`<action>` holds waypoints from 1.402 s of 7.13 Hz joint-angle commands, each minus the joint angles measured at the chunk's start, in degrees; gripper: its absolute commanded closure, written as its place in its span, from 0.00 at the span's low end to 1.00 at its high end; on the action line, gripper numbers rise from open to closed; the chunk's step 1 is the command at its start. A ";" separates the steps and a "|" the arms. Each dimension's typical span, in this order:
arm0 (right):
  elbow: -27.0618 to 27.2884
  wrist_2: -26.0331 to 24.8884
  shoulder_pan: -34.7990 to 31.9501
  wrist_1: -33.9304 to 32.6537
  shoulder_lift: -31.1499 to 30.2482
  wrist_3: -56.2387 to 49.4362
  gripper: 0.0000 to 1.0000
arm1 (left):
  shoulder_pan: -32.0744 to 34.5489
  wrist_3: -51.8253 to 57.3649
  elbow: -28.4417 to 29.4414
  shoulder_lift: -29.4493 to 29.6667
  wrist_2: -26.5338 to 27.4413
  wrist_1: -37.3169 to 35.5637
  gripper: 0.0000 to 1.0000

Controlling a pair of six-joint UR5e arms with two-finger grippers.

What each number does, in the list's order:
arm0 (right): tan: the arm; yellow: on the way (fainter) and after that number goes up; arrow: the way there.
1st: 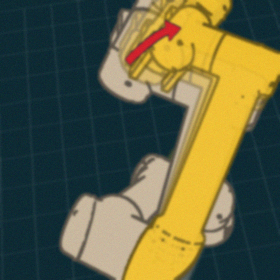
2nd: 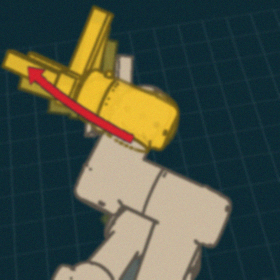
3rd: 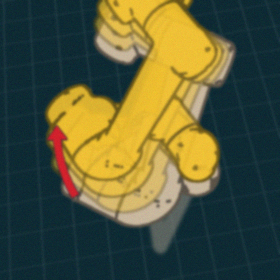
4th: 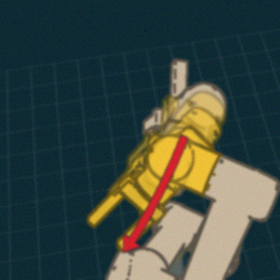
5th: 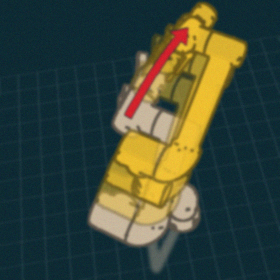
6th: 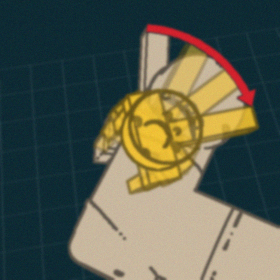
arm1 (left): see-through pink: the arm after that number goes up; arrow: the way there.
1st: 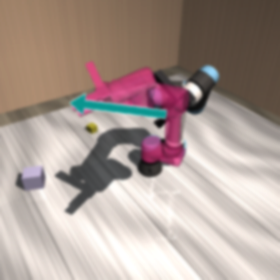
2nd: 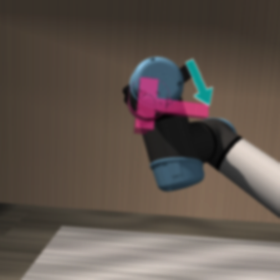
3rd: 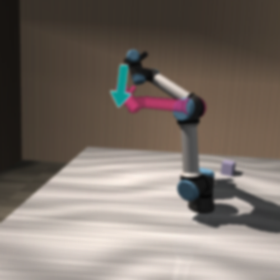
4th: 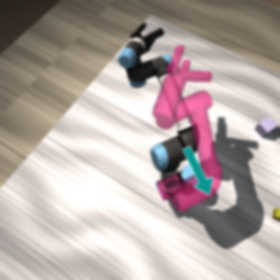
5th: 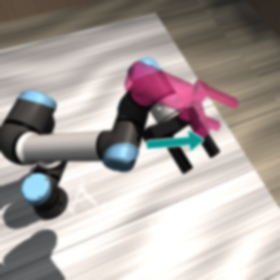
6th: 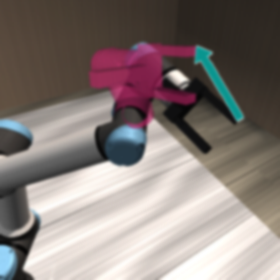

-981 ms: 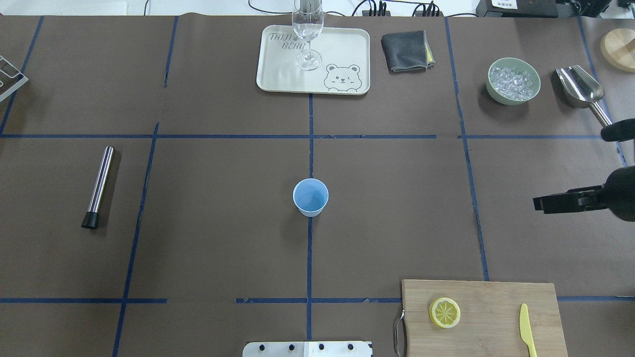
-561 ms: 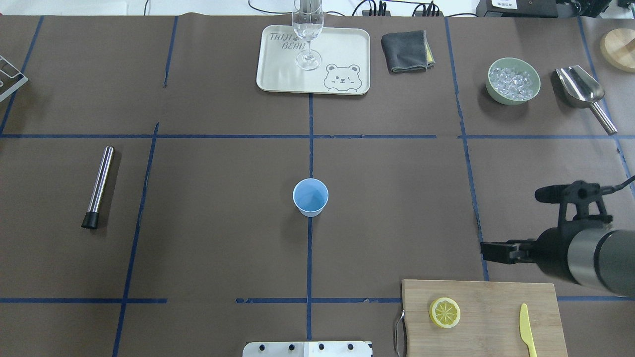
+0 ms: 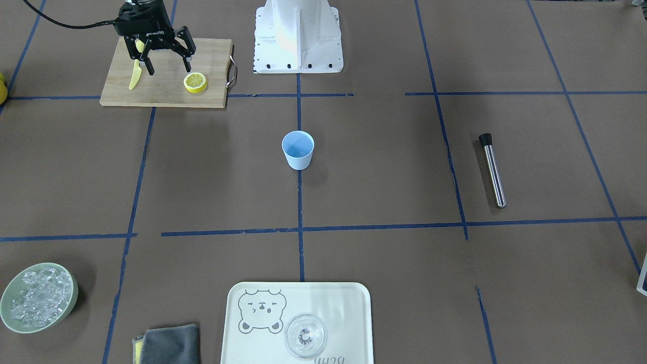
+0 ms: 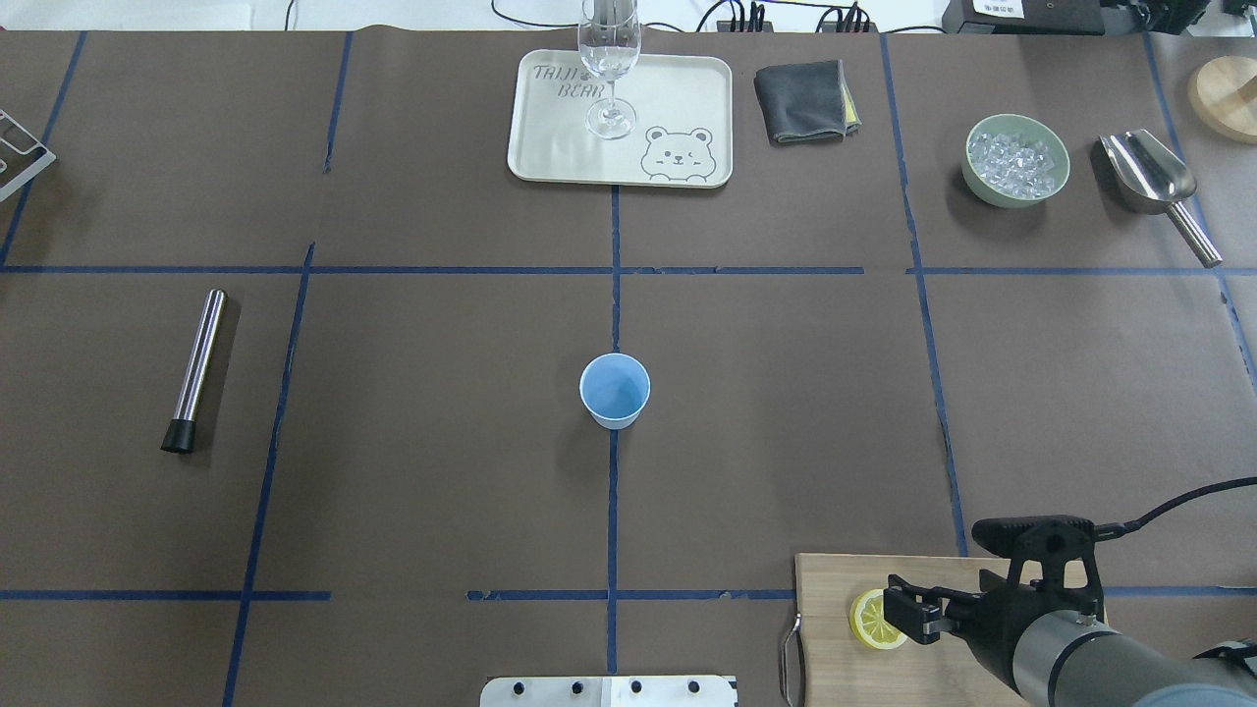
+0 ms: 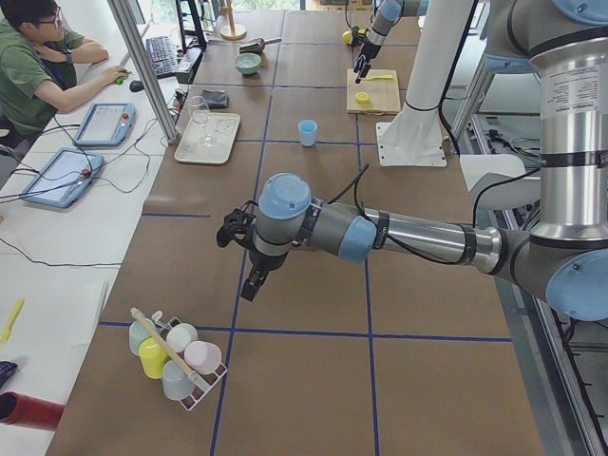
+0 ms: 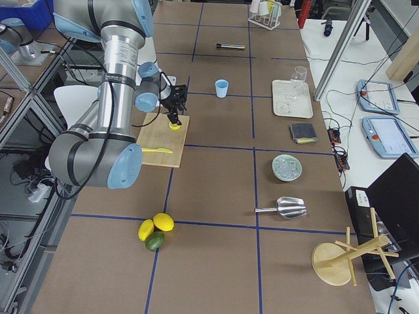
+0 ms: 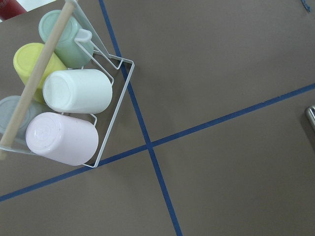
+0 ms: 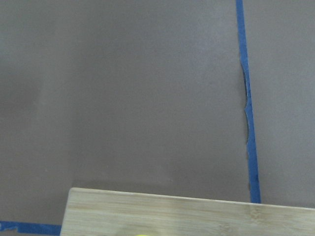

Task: Squeeze lemon into cup
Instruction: 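Move the right gripper down toward the lemon slice on the cutting board, then close the right gripper on the lemon slice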

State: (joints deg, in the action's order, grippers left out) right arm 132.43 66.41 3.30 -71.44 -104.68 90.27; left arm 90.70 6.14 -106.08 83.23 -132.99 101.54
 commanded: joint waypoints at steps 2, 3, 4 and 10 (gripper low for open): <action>-6.30 -1.98 2.05 -0.71 5.80 0.70 0.05 | 0.00 0.01 0.08 -0.18 0.01 1.20 0.00; -6.57 -2.07 2.32 -1.93 6.24 0.70 0.05 | 0.09 0.01 0.17 -0.18 0.01 1.20 0.00; -6.58 -2.07 2.33 -2.55 6.42 0.70 0.05 | 0.09 0.01 0.08 -0.18 0.01 1.20 0.00; -7.80 -1.98 3.73 -2.74 7.30 0.61 0.11 | 0.00 0.01 0.08 -0.18 0.01 1.29 0.00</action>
State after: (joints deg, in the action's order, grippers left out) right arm 124.95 64.42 6.68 -74.11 -97.46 90.89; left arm 90.71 6.15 -105.93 83.06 -132.96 102.83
